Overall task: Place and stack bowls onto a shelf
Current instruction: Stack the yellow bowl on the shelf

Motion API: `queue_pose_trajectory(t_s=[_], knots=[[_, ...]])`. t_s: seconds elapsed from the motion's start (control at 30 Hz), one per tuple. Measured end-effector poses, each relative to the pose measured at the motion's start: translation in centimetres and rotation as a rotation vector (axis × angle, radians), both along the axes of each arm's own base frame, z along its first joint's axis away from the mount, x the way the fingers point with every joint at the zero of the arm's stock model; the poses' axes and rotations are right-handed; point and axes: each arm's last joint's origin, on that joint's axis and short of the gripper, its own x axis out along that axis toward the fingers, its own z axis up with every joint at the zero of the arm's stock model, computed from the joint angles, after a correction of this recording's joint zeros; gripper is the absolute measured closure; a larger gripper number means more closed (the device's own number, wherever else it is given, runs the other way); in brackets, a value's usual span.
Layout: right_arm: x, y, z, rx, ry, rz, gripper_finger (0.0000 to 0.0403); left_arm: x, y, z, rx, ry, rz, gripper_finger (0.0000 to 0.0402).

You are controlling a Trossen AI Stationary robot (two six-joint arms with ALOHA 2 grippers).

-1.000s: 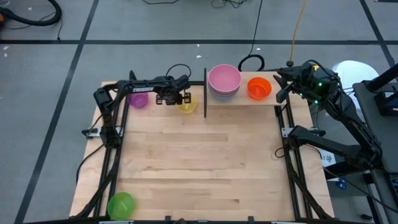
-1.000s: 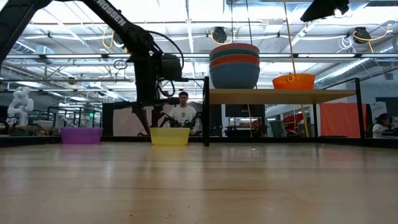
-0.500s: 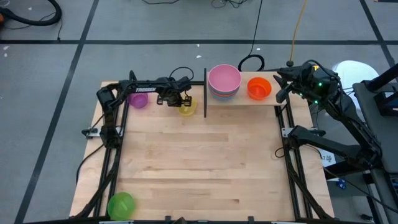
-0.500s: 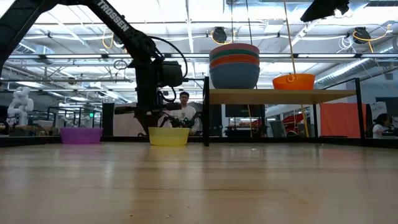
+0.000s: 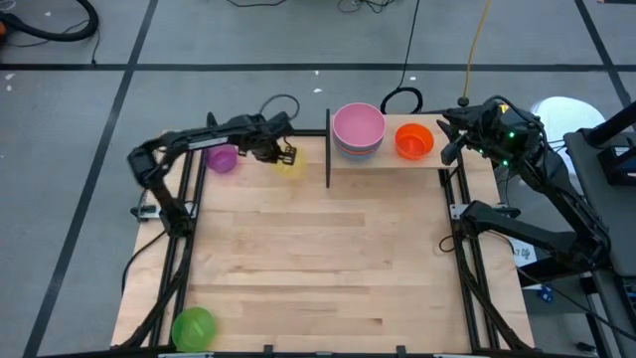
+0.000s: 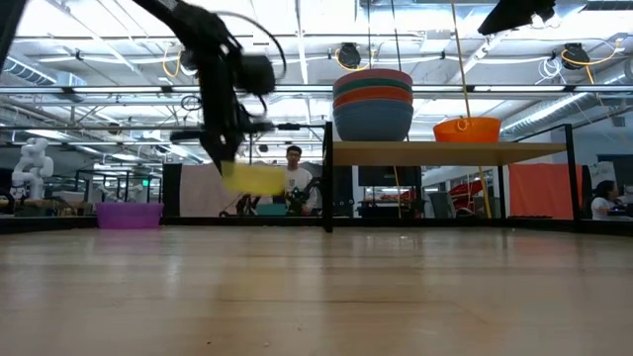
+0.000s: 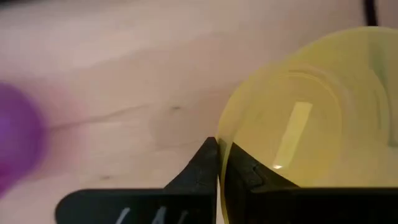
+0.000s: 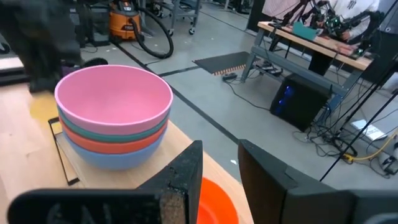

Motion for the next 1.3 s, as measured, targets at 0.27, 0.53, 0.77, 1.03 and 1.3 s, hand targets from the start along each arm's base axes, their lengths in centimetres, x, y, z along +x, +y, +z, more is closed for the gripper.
queue_pose_trajectory(t_s=[0.27,0.53,0.77,1.03,1.3], knots=[[0.0,0.0,0.0,-0.029,0.033,0.007,0.0305,-5.1,-4.3,9.2,0.237,-0.152,0.033,0.0398],[-0.5,-0.2,0.1,-0.088,0.100,-0.155,0.0305,-7.8,-8.5,14.5,0.401,-0.430,0.034,0.0399],[-1.3,0.4,0.3,-0.099,0.057,-0.190,0.0305,-5.1,-9.7,16.8,0.578,-0.666,-0.088,0.0399],[-2.2,1.4,0.7,-0.093,-0.032,-0.191,0.0305,-0.8,-9.5,17.0,0.700,-0.802,-0.183,0.0399],[-1.2,2.6,0.7,0.004,-0.130,0.334,0.0305,4.5,-8.4,14.5,0.791,-0.836,-0.246,0.0399]])
